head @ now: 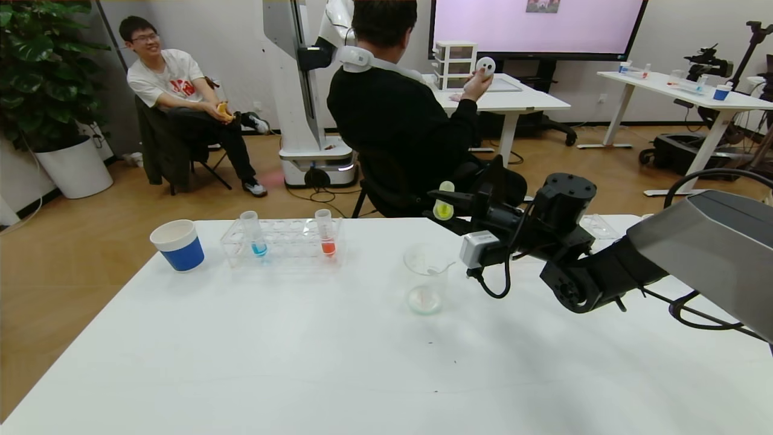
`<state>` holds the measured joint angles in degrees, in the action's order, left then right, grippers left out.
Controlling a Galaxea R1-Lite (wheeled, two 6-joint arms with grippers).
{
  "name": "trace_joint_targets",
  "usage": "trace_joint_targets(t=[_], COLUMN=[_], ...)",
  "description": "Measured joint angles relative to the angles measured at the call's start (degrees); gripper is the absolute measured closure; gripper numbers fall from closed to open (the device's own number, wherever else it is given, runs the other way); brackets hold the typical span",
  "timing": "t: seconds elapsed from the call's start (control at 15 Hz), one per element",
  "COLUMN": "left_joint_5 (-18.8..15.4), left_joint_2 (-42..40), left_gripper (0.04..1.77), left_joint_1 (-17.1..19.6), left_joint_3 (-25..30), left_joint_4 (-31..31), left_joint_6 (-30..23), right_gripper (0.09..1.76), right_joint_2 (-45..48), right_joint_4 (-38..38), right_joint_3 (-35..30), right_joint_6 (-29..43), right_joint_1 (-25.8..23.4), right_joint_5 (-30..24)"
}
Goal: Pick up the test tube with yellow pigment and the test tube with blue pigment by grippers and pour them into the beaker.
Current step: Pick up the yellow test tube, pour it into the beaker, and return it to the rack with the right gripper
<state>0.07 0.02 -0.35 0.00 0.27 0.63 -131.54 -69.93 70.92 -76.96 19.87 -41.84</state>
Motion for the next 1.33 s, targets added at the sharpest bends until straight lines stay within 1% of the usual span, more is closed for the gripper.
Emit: trace_joint_targets(t=[0.53,1.33], left_joint_5=[0.00,0.00], left_joint_2=[0.00,0.00], left_gripper=[0.07,0.07], left_joint_1=[0.00,0.02], left_joint_3=[0.00,0.00], left_joint_4=[-0.02,-0.02], left_joint_6=[-0.04,-0.04], right_gripper=[1.33,1.33], right_joint_2=[-0.33,-1.45], right_joint_4=[0.13,0.17], right_joint_3=[-0.32,-0.69], right_joint_6=[-5.78,-15.65], right_joint_1=[1.23,1.07], right_joint_5=[0.13,0.24])
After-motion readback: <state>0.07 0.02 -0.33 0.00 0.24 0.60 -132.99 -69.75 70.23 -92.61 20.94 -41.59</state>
